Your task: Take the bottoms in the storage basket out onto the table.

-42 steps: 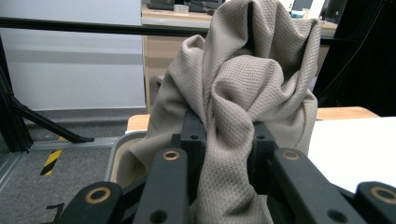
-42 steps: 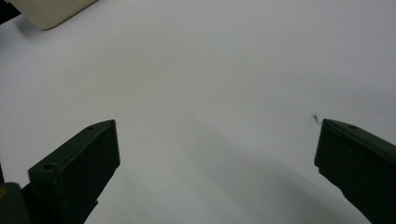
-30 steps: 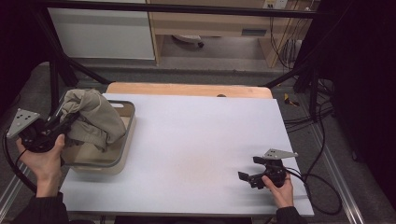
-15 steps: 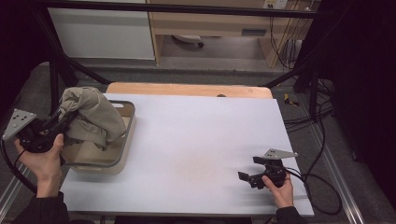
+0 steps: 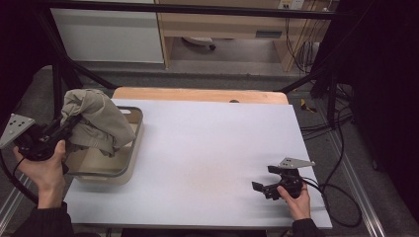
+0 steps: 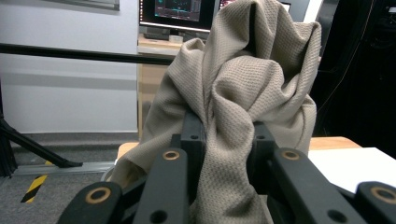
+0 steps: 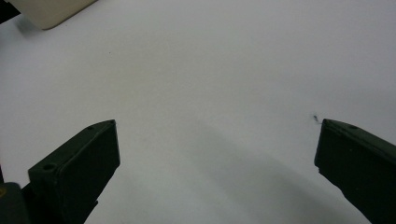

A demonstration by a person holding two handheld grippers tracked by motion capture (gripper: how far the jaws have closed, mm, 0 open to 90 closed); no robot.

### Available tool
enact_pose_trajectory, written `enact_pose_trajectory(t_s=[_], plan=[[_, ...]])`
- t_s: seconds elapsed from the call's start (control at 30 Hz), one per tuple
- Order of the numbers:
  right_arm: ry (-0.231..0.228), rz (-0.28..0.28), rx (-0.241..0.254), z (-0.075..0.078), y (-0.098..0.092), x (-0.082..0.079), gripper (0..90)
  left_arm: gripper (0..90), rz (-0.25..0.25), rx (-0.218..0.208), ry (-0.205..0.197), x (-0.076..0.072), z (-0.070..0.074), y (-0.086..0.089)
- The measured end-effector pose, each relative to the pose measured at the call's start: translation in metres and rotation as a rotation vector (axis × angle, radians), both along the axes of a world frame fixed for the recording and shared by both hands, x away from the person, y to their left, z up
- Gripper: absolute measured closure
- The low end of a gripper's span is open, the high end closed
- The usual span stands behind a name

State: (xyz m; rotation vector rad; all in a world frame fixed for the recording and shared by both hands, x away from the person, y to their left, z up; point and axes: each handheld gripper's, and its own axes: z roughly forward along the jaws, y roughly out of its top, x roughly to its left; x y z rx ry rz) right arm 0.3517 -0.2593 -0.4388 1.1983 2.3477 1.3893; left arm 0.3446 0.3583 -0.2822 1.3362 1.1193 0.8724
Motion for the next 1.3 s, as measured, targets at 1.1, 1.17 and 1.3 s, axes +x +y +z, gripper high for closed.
enact_pose_trajectory(t_s=[1.1, 1.17, 1.3], plan=[[0.0, 0.0, 0.001, 0.0, 0.0, 0.0, 0.6, 74.2, -0.054, -0.003, -0.054, 0.002, 0.02, -0.024], [0.0, 0.0, 0.0, 0.0, 0.0, 0.0, 0.6, 74.2, -0.06, 0.0, -0.057, 0.003, 0.022, -0.026], [-0.001, 0.0, 0.001, 0.0, 0.0, 0.0, 0.6, 74.2, -0.07, 0.002, -0.059, 0.004, 0.024, -0.031]])
